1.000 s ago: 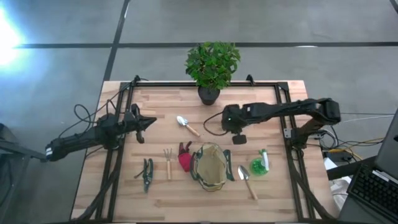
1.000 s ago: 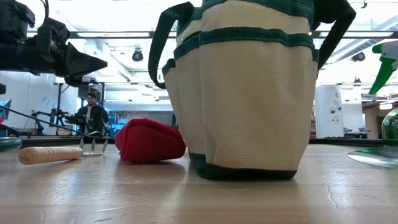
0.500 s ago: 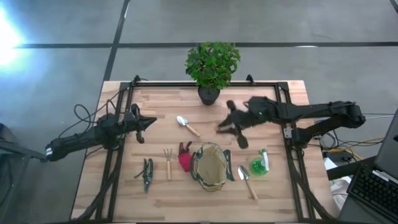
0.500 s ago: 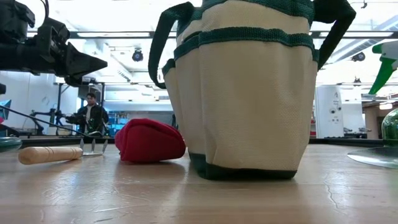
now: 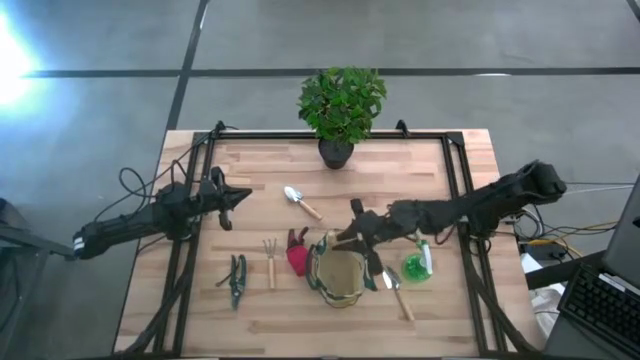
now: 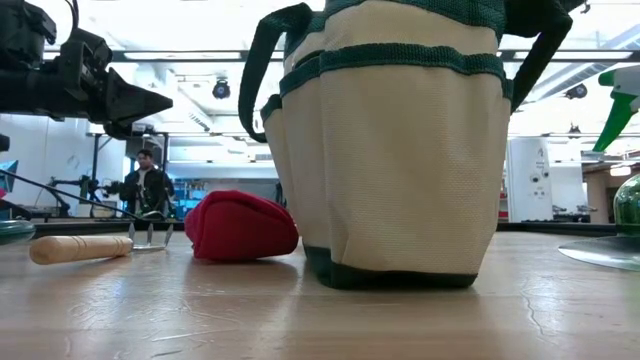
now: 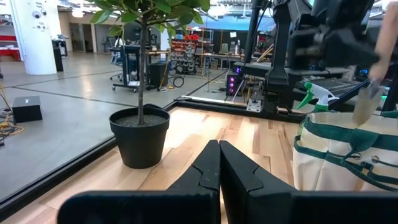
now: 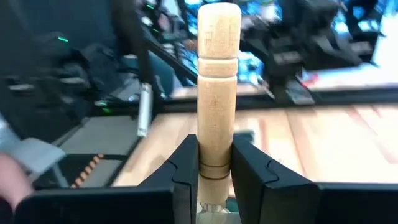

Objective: Pick & Place Garden tools in Gardening bag
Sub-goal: Put the top right brown trowel into the gardening bag

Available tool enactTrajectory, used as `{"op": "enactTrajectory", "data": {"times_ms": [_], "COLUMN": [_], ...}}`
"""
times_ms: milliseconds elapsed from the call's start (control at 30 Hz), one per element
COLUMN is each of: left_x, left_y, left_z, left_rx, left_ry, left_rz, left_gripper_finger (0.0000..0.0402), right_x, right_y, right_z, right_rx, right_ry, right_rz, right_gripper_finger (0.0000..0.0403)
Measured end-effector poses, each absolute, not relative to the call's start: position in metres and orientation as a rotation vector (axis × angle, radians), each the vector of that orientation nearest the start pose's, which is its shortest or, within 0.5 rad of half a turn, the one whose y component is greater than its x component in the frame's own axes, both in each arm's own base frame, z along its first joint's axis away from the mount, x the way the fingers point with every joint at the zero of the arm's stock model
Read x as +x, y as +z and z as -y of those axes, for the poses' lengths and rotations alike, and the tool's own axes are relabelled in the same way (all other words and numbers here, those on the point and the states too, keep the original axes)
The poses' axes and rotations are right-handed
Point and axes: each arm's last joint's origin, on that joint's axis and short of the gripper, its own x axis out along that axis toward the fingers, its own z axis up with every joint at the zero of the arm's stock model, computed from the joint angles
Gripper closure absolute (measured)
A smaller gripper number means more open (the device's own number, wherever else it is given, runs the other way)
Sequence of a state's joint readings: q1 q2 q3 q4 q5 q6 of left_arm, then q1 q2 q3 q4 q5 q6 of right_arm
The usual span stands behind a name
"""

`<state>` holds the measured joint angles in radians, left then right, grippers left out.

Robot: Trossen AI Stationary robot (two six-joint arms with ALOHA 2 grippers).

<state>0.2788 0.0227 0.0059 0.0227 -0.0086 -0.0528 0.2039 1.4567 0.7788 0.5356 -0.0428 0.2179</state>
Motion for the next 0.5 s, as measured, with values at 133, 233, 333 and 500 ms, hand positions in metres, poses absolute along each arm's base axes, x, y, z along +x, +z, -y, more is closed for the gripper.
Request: {"op": "enactTrajectory", "data": {"times_ms": [133, 233, 333, 500], "left_x": [0.095, 0.095, 0.095, 0.095], "left_y": [0.166, 0.166, 0.166, 0.166], "left_z": [-0.027, -0.027, -0.027, -0.027], "left_rx": [-0.052, -0.052, -0.052, -0.052], "left_ry": [0.287, 0.287, 0.287, 0.287], "left_rz": [0.013, 0.013, 0.013, 0.013], "left_gripper_finger": [0.0399, 0.0399, 0.0399, 0.0399], "right_x": [0.313, 0.315, 0.314, 0.308], "right_y": [0.232, 0.223, 0.216, 0.214], "right_z": [-0.069, -0.072, -0.076, -0.074], "right_rx": [0.217, 0.183, 0.081, -0.105], "right_ry": [0.229, 0.265, 0.366, 0.443], "right_rz": [-0.217, -0.252, -0.297, -0.448], "right_gripper_finger": [0.0350, 0.0350, 0.0350, 0.0350]}}
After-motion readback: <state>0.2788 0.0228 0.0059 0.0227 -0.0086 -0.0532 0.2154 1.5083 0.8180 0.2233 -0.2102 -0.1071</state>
